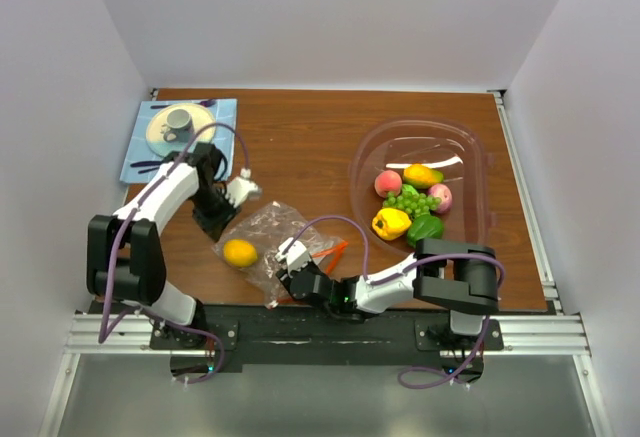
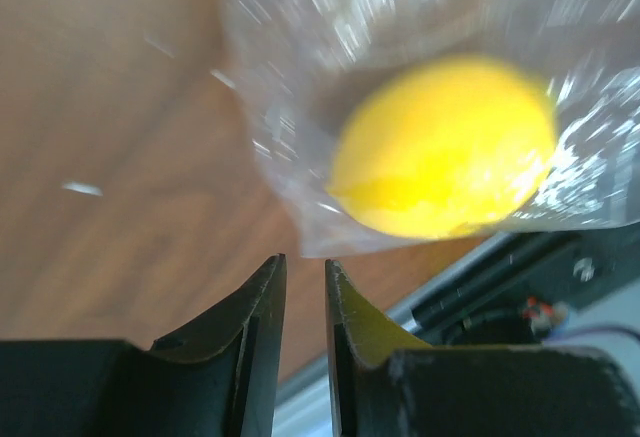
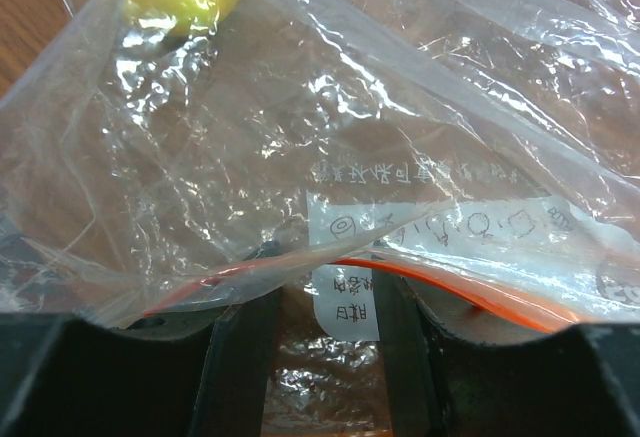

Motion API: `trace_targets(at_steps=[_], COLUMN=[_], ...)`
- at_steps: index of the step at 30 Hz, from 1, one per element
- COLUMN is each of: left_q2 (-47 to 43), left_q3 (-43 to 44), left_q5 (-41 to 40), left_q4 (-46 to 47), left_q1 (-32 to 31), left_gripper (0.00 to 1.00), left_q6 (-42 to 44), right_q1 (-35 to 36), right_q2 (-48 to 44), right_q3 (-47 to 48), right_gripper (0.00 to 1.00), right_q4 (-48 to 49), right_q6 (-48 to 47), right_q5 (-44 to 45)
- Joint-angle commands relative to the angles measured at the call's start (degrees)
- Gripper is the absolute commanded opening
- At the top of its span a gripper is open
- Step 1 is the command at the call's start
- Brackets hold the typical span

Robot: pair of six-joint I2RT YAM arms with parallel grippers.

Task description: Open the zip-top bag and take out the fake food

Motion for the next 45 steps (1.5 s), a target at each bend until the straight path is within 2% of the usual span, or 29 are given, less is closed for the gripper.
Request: trace_targets(at_steps=[1,7,11,24,26,27,29,30,34,45], left_q2=[-0.8,5.1,8.1,11.3,12.3,12.7,14.6,15.2,15.7,14.9], left_q3=[-2.9,0.9,1.0,-1.5,-1.4,-1.0,0.0,0.6,0.3,0.1], left_q5=[-5.2,-2.2,-0.1,2.5,2.7,2.8,3.4,3.6,3.2,7.0], left_q4=[3.8,7.6,9.7,12.2,12.5,12.9,12.9,12.6,13.6,9.3], left_q1=[-0.3,-3.0,-7.8,-13.7,-14.8,-15.4,-17.5,-18.5,-22.1,-27.1], left_gripper=[0.27,0.25,0.25,0.24,0.23,0.23,0.22,0.21,0.2,0.2], left_q6=[2.7,-0.6,-3.4,-5.8,-5.9,-6.5,-7.6,-8.3,-9.5,-10.2], right_q1=[0.4,0.6,0.7,0.9,0.9,0.9,0.9,0.9,0.9,0.9], right_q2=[1.7,1.8,1.4,1.4,1.3,1.1,1.5,1.7,2.6,4.1], right_q3=[0.2,-0.1,-0.8,-0.2,0.6,1.8,2.8,3.5,5.7,10.0], right_gripper=[0.46,0.45,0.45,0.47,0.51,0.56,0.91,0.99,0.99,0.99], right_q4=[-1.2,-1.8,-2.0,-1.9,-2.4,-2.9,-3.6,-3.6,-4.1,-5.0], right_q6=[1.5,2.0,2.9,2.4,0.7,-0.2,-3.0,-3.9,-6.1,-6.5], right_q5=[1.2,0.7,0.9,2.0,1.6,1.0,-1.0,-1.7,-2.2,4.3])
